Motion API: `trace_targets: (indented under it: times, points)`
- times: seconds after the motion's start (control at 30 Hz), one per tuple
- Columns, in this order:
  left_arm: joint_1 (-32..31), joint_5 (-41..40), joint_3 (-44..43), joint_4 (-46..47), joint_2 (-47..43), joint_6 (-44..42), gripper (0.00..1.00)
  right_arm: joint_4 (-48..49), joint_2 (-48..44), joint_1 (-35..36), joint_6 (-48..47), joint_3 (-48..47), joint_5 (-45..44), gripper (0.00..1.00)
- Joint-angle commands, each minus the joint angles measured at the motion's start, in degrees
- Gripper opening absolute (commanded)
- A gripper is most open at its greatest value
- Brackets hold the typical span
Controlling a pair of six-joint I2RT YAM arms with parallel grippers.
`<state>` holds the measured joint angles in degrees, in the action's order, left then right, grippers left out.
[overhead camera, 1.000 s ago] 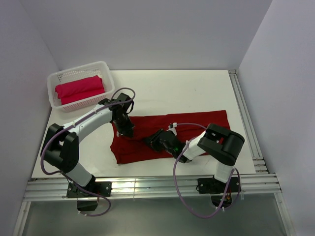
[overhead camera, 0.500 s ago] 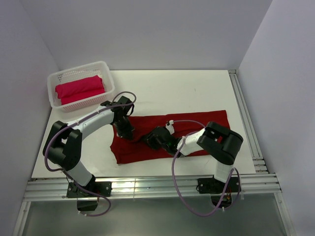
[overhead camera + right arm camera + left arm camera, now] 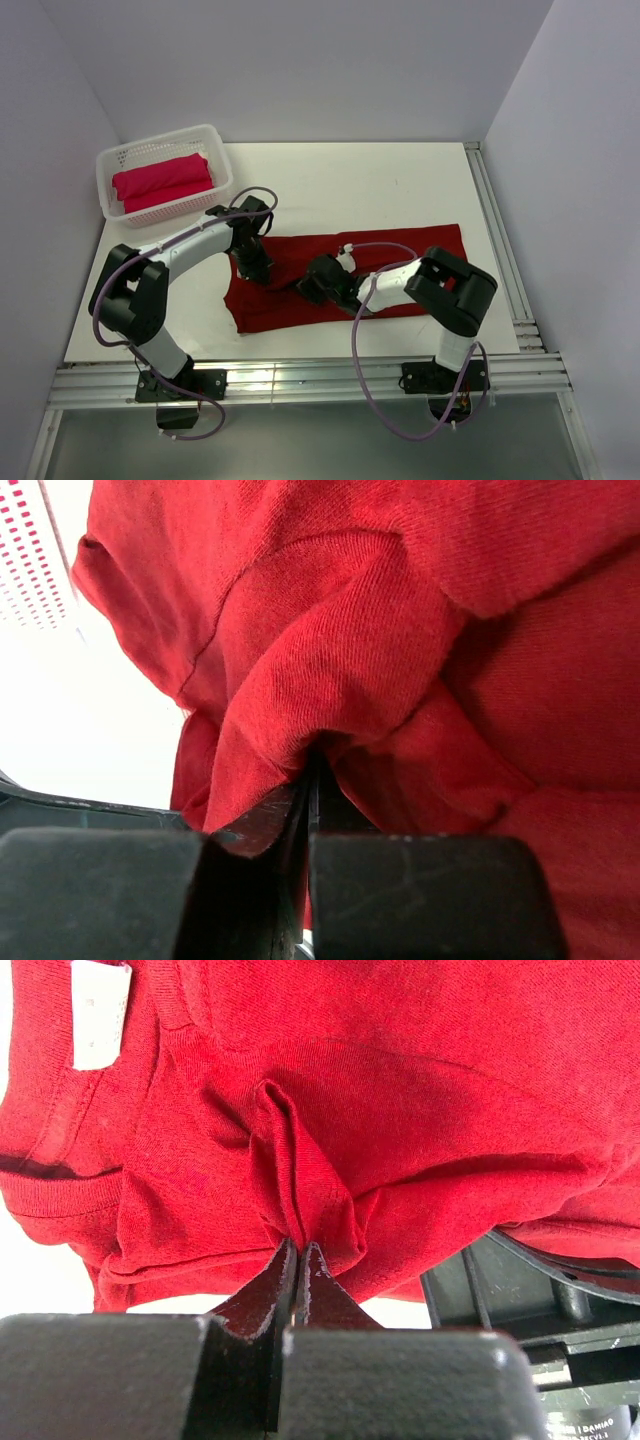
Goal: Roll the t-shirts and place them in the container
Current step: Fold the tshirt
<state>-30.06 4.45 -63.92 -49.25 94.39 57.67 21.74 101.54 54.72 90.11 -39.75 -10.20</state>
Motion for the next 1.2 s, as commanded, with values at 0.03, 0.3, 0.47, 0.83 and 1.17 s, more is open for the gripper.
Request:
trace_targets:
  times: [0.03,0.3,0.47,0.83,1.17]
  points:
    - [0.36,-1.46,-1.91,-0.67,0.01,-1.42,0.0,-6.35,-4.15,-1.28,-2.04,-1.38,-1.93,0.0]
    - [0.45,-3.83,-5.07,-2.42,0.18,-2.03,0.0,-12.58,-13.81,-2.16,-2.65,-0.86,-1.49,0.0]
    - [0.45,-4.18,-4.72,-2.6,-0.52,-2.3,0.0,-17.07,-17.34,-2.6,-2.74,0.11,-0.09,0.0]
    - [1.15,-5.14,-7.53,-2.16,3.08,-2.56,0.0,-12.33,-8.82,-2.86,-3.01,-1.29,4.92,0.24]
    - [2.29,-8.84,-13.51,-3.04,8.88,-4.58,0.0,-14.44,-4.07,-3.04,-2.74,-6.66,6.06,0.29]
